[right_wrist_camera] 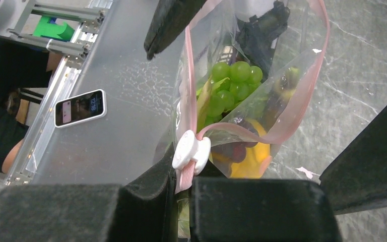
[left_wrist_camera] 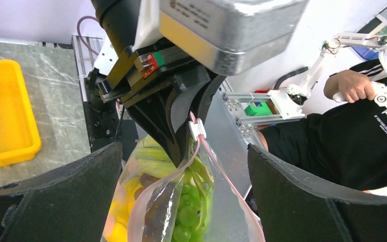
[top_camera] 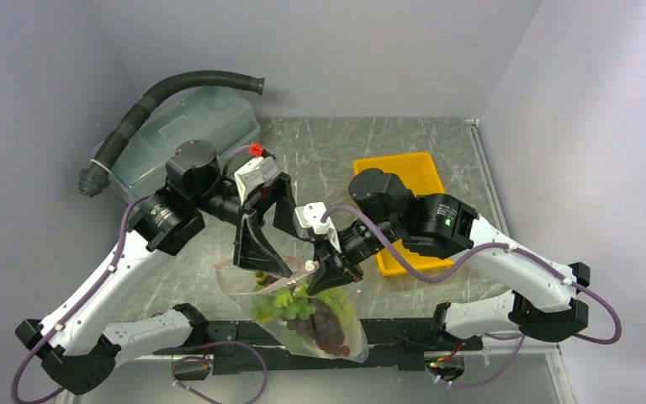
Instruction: Place the food in the zip-top bag and seal the zipper
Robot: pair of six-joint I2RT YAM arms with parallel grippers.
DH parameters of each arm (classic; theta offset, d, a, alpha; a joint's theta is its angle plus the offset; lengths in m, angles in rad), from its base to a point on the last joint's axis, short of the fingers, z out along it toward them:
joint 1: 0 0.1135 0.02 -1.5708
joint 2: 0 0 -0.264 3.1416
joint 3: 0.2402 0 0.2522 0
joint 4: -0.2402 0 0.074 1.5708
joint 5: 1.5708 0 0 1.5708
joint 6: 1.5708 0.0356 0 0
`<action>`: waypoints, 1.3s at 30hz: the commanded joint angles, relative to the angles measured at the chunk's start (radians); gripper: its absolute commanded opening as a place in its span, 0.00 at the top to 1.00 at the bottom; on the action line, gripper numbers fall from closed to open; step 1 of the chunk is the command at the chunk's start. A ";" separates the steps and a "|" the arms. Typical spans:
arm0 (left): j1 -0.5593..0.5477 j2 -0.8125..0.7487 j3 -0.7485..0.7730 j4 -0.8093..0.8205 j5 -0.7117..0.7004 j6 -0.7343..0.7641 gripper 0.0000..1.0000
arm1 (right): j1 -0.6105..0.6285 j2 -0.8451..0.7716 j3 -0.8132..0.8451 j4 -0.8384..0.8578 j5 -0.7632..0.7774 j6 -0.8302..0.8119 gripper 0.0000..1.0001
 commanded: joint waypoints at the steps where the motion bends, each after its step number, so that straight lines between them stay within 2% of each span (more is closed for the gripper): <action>1: -0.015 0.019 0.007 -0.018 0.047 0.002 0.03 | 0.000 -0.017 0.071 0.068 0.011 0.000 1.00; 5: -0.027 0.029 0.005 -0.068 0.030 0.035 0.07 | 0.001 -0.017 0.079 0.062 0.035 0.008 1.00; 7: -0.034 0.035 0.006 -0.101 0.026 0.054 0.11 | 0.001 -0.017 0.079 0.062 0.053 0.013 1.00; 8: -0.045 0.042 0.017 -0.167 0.019 0.097 0.18 | 0.000 -0.017 0.081 0.060 0.065 0.015 1.00; 24: -0.058 0.015 0.126 -0.449 -0.064 0.251 0.50 | 0.001 -0.006 0.081 0.041 0.150 0.023 1.00; 36: -0.058 0.016 0.113 -0.475 -0.105 0.257 0.54 | 0.000 -0.013 0.082 0.065 0.186 0.053 1.00; 39: -0.058 0.016 0.113 -0.490 -0.133 0.263 0.51 | 0.000 -0.019 0.084 0.066 0.189 0.058 1.00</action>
